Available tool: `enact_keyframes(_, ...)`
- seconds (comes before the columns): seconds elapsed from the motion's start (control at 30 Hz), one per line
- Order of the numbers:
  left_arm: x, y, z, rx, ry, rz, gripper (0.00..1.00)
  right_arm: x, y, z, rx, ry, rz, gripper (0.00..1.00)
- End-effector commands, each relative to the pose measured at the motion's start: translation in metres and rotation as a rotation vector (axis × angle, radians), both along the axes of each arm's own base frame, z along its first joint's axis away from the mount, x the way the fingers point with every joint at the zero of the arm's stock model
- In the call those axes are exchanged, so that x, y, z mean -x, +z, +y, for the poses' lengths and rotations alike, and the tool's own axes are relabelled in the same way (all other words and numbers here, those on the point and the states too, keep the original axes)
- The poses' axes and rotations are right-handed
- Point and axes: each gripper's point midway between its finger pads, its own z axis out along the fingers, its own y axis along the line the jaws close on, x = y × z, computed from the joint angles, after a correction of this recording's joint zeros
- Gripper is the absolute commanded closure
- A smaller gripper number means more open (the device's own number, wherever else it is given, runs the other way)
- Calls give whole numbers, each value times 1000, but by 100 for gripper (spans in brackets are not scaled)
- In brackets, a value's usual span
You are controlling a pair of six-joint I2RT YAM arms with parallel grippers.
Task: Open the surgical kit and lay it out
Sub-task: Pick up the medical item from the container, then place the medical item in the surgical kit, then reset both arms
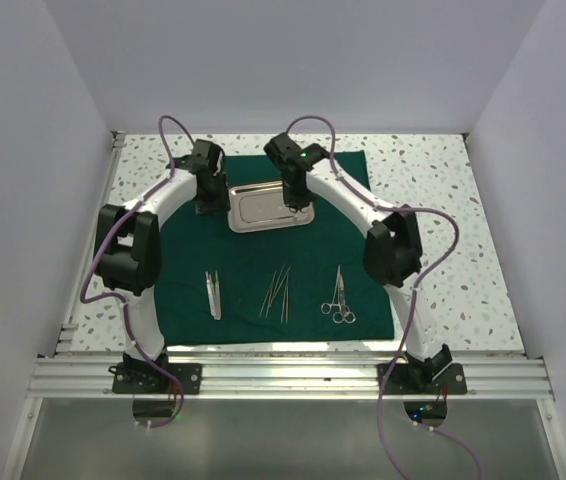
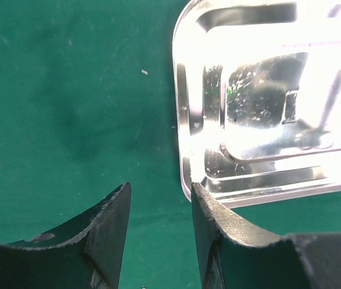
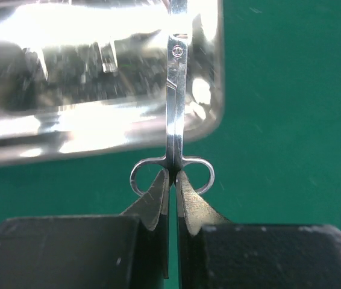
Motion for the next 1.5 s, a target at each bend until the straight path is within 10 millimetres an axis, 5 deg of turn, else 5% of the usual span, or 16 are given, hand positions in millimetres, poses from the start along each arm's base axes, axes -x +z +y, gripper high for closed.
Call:
enact_keyframes(0.0,-10,12,9,-39,-5,-23,52,20,78,-19,-76,-10,-109,100)
enact_keyframes(0.03,-11,13,8,-41,-5,-27,51,33,64,-29,-50,-16,-69,100)
enact_keyframes(0.1,-14,16,10,-53,-2,-32,50,51,82,-41,-80,-39,-93,100)
enact_keyframes(0.13,-16,17,11,-57,-1,-36,49,71,58,-55,-40,-44,-30,100)
enact_keyframes(0.17,-19,19,12,-67,3,-44,48,83,76,-60,-90,-59,-70,100)
enact_keyframes(0.23,-22,22,13,-76,5,-48,44,122,47,-80,-71,-68,6,100)
enact_keyframes(0.43,-43,37,11,-74,17,-95,34,207,15,-101,-152,-69,64,100)
enact_keyframes(0.6,-64,58,0,-58,26,-128,31,247,-12,-101,-207,-75,103,100)
enact_keyframes(0.87,-67,80,-20,-66,18,-155,32,253,-37,-98,-218,-56,126,96)
enact_keyframes(0.9,-64,84,-23,-65,14,-158,32,249,-32,-97,-217,-52,111,71)
enact_keyframes(1.0,-56,95,-26,-69,15,-170,32,237,-1,-100,-205,-29,40,25)
enact_keyframes(1.27,-17,136,-29,-72,-9,-244,31,223,126,-113,-243,127,-218,18)
enact_keyframes(1.3,-6,157,-33,-54,-24,-295,31,224,140,-113,-263,149,-246,16)
enact_keyframes(1.37,16,151,-38,-44,-47,-296,30,230,152,-125,-249,162,-274,14)
enact_keyframes(1.4,34,175,-47,-12,-74,-362,30,236,166,-132,-275,165,-313,11)
enact_keyframes(1.47,61,161,-52,-3,-102,-370,30,243,177,-142,-291,170,-358,7)
